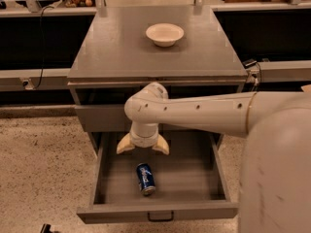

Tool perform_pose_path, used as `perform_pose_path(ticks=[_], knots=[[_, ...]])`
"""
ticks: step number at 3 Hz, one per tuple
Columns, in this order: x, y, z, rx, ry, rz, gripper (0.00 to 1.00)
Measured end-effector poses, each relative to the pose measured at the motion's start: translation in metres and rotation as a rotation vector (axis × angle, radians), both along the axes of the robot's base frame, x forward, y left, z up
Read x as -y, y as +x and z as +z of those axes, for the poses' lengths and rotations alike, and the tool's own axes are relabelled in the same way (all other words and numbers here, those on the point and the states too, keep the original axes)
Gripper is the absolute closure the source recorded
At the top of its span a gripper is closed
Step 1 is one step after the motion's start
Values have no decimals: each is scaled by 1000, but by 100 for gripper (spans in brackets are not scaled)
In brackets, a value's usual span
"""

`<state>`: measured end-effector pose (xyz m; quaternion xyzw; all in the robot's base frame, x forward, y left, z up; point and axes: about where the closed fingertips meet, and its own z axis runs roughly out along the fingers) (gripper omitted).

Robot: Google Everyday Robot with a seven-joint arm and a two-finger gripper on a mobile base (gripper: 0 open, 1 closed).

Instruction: Pick pepsi can from middle drawer and place on counter

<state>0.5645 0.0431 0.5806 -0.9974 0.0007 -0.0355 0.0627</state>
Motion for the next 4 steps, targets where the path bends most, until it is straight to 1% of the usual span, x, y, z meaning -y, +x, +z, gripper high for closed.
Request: perform_pose_path(ticks=[1, 2, 3, 4], knots=[[-6, -7, -76, -81, -56, 30, 0], [-7, -17, -131, -89, -88, 54, 0], [-7, -24, -166, -73, -112, 63, 0], [-2, -27, -193, -51, -99, 45, 0]])
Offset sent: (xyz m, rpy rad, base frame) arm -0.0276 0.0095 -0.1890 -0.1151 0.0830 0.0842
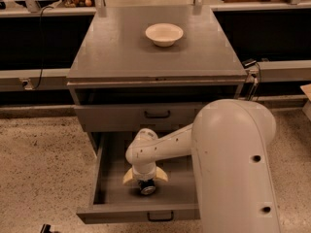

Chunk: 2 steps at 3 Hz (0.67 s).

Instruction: Pick pepsi can from middle drawer and place on counter

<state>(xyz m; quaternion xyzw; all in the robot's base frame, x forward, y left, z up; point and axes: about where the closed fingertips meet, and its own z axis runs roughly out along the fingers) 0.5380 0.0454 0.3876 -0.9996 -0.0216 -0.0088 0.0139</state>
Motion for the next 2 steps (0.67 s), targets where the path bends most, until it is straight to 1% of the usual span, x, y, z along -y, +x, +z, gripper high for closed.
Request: perform_pose_path(ticks=[1, 2], knots=[[8, 3, -20, 20, 21, -36, 18], [9, 4, -29, 35, 39, -46, 42]])
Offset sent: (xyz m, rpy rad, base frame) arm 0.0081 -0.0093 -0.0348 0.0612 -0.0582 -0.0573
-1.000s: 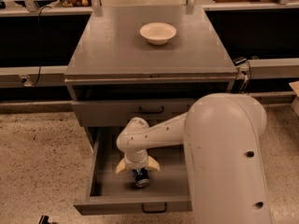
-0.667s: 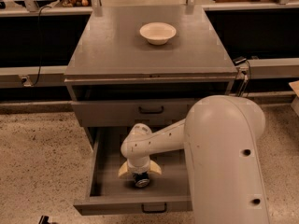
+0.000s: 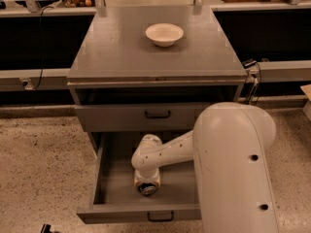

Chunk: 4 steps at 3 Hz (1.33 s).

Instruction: Pick pepsi can from middle drawer and place on counter

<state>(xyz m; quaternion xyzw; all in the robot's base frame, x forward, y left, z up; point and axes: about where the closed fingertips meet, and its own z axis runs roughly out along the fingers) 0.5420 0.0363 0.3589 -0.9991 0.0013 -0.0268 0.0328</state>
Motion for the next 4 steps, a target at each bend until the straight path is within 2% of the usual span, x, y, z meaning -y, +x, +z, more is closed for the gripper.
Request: perform_pose_path(ticks=[1, 2, 3, 4], knots=[[0, 1, -1, 4, 53, -14, 56], [0, 1, 17, 27, 116, -33, 55], [5, 5, 69, 63, 224, -57, 53], [23, -2, 142, 102, 315, -42, 53]])
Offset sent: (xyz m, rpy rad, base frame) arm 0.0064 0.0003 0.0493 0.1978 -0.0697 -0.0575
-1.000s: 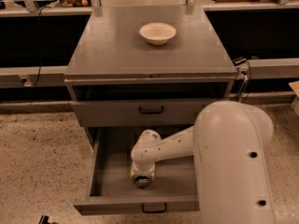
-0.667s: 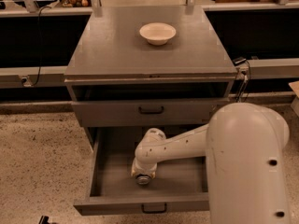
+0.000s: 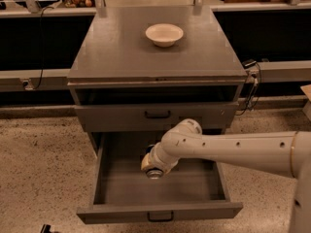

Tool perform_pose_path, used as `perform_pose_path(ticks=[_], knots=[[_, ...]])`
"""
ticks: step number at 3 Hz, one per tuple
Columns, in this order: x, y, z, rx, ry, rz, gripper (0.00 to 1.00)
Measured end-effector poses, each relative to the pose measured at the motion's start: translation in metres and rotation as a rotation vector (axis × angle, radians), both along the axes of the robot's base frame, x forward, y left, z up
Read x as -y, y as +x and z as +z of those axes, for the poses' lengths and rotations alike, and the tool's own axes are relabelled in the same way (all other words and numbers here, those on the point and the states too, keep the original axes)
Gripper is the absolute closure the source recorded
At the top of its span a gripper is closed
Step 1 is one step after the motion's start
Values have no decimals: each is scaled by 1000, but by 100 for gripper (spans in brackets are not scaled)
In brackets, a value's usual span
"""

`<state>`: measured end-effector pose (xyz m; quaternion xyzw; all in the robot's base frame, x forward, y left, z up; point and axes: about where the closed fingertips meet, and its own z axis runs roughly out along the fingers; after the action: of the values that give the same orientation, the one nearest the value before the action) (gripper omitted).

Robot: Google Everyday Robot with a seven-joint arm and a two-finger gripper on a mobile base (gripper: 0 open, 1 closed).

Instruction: Pick pepsi can from middle drawer and place on counter

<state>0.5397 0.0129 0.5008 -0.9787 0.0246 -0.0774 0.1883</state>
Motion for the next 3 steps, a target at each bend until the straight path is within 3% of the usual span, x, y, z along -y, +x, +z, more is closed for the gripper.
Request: perform_pose_path(ticks=[1, 2, 3], knots=[[14, -3, 66, 57, 26, 40, 50], [25, 6, 119, 70, 9, 71, 56], [31, 25, 159, 46, -21, 133, 56]])
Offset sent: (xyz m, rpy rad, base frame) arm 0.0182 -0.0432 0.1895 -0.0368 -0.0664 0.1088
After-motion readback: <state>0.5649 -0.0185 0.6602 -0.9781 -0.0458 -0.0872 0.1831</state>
